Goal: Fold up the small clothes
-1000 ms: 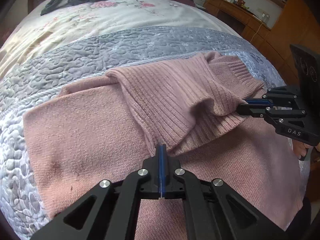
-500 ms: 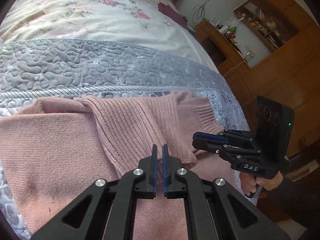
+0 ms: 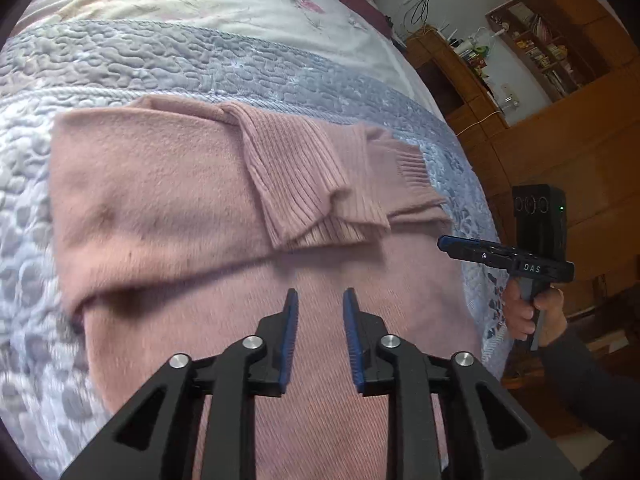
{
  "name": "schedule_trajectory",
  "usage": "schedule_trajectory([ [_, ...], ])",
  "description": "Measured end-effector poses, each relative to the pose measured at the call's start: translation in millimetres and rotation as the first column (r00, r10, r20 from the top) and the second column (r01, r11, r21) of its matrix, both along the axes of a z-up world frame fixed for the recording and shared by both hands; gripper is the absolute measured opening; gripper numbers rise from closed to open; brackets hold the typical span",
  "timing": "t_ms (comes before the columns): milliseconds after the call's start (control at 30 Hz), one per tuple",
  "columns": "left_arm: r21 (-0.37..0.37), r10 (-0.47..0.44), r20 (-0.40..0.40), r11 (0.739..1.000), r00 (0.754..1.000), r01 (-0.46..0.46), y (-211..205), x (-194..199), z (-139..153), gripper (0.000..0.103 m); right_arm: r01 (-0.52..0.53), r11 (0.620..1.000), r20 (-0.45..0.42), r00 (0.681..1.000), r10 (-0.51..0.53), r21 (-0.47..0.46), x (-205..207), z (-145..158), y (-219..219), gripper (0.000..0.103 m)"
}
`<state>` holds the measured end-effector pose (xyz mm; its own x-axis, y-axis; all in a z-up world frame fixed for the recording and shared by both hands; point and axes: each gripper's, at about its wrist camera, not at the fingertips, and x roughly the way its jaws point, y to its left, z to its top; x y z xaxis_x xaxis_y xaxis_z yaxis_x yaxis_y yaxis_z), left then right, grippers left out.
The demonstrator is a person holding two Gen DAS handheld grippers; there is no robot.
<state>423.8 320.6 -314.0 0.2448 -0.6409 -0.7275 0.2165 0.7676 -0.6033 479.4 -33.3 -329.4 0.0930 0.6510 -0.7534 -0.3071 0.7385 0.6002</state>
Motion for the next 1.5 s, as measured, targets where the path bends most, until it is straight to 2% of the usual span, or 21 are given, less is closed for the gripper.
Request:
schedule_trajectory([
  [33, 0.0, 0.015, -0.003, 1.0, 1.0, -0.015, 9, -22, 8, 0.046, 0.021, 1.0, -0.046, 0.999, -0.02, 0.021, -18, 4, -16, 0.044],
  [133, -0.002, 0.068, -0.05, 0.998, 0.996, -0.068, 36, -91, 22, 0.063, 0.084, 0.994, -0.175, 0.982, -0.072, 0.066, -81, 12, -63, 0.056],
  [200, -0.021, 0.115, -0.115, 0.993, 0.987, -0.118, 54, -136, 23, 0.071, 0.128, 0.988, -0.269, 0.958, -0.1, 0.088, -124, 11, -92, 0.069],
  [300, -0.002, 0.182, -0.205, 0.983, 0.962, -0.186, 77, -190, 14, 0.076, 0.2, 0.977, -0.349, 0.923, -0.164, 0.068, -181, 4, -128, 0.07],
  [367, -0.031, 0.214, -0.285, 0.972, 0.934, -0.232, 88, -217, 3, 0.079, 0.228, 0.973, -0.377, 0.905, -0.196, 0.043, -209, -2, -143, 0.07],
  [467, -0.078, 0.244, -0.391, 0.952, 0.888, -0.296, 97, -237, -18, 0.079, 0.245, 0.969, -0.419, 0.882, -0.215, 0.02, -236, -16, -151, 0.07],
  [667, -0.064, 0.245, -0.489, 0.947, 0.837, -0.314, 94, -243, -50, 0.079, 0.226, 0.974, -0.438, 0.874, -0.212, -0.021, -256, -32, -143, 0.069],
  [733, -0.062, 0.232, -0.51, 0.95, 0.828, -0.305, 90, -243, -58, 0.079, 0.222, 0.975, -0.439, 0.874, -0.21, -0.023, -258, -35, -141, 0.069],
  [800, -0.078, 0.191, -0.523, 0.96, 0.831, -0.27, 81, -243, -65, 0.079, 0.23, 0.973, -0.437, 0.872, -0.219, -0.027, -255, -35, -139, 0.069],
  [900, -0.031, 0.174, -0.517, 0.975, 0.838, -0.221, 67, -242, -74, 0.079, 0.228, 0.973, -0.444, 0.869, -0.218, -0.032, -250, -40, -134, 0.069],
  [967, -0.031, 0.177, -0.521, 0.974, 0.835, -0.225, 64, -241, -76, 0.079, 0.221, 0.974, -0.455, 0.864, -0.217, -0.044, -251, -45, -135, 0.069],
  [1067, -0.043, 0.176, -0.523, 0.972, 0.834, -0.232, 62, -239, -79, 0.077, 0.214, 0.976, -0.466, 0.86, -0.207, -0.039, -250, -47, -135, 0.069],
  [1133, -0.019, 0.184, -0.53, 0.973, 0.828, -0.229, 62, -241, -82, 0.052, 0.201, 0.979, -0.473, 0.86, -0.193, -0.035, -250, -48, -134, 0.069],
  [1167, -0.009, 0.189, -0.535, 0.974, 0.824, -0.228, 66, -246, -82, 0.045, 0.195, 0.98, -0.478, 0.859, -0.186, -0.031, -249, -49, -133, 0.069],
  [1200, -0.013, 0.188, -0.543, 0.973, 0.818, -0.232, 70, -250, -83, 0.032, 0.188, 0.982, -0.484, 0.857, -0.176, -0.024, -249, -50, -131, 0.069],
  [1267, -0.01, 0.196, -0.548, 0.97, 0.813, -0.241, 73, -253, -85, 0.025, 0.176, 0.984, -0.484, 0.859, -0.166, -0.025, -246, -49, -126, 0.069],
  [1333, -0.019, 0.205, -0.552, 0.966, 0.808, -0.258, 75, -254, -84, 0.013, 0.168, 0.986, -0.487, 0.859, -0.158, -0.024, -247, -49, -124, 0.059],
  [1400, -0.03, 0.22, -0.549, 0.959, 0.807, -0.282, 79, -258, -83, 0.01, 0.148, 0.989, -0.505, 0.854, -0.128, -0.001, -250, -50, -121, 0.029],
  [1433, -0.037, 0.225, -0.544, 0.956, 0.808, -0.292, 80, -261, -81, 0.009, 0.138, 0.99, -0.502, 0.856, -0.12, 0.0, -252, -49, -120, 0.022],
  [1467, -0.051, 0.232, -0.538, 0.951, 0.811, -0.306, 80, -261, -78, 0.009, 0.135, 0.991, -0.496, 0.861, -0.116, 0.002, -255, -47, -120, 0.011],
  [1500, -0.069, 0.239, -0.528, 0.944, 0.814, -0.322, 82, -264, -72, 0.009, 0.142, 0.99, -0.486, 0.866, -0.119, 0.011, -257, -44, -121, 0.01],
])
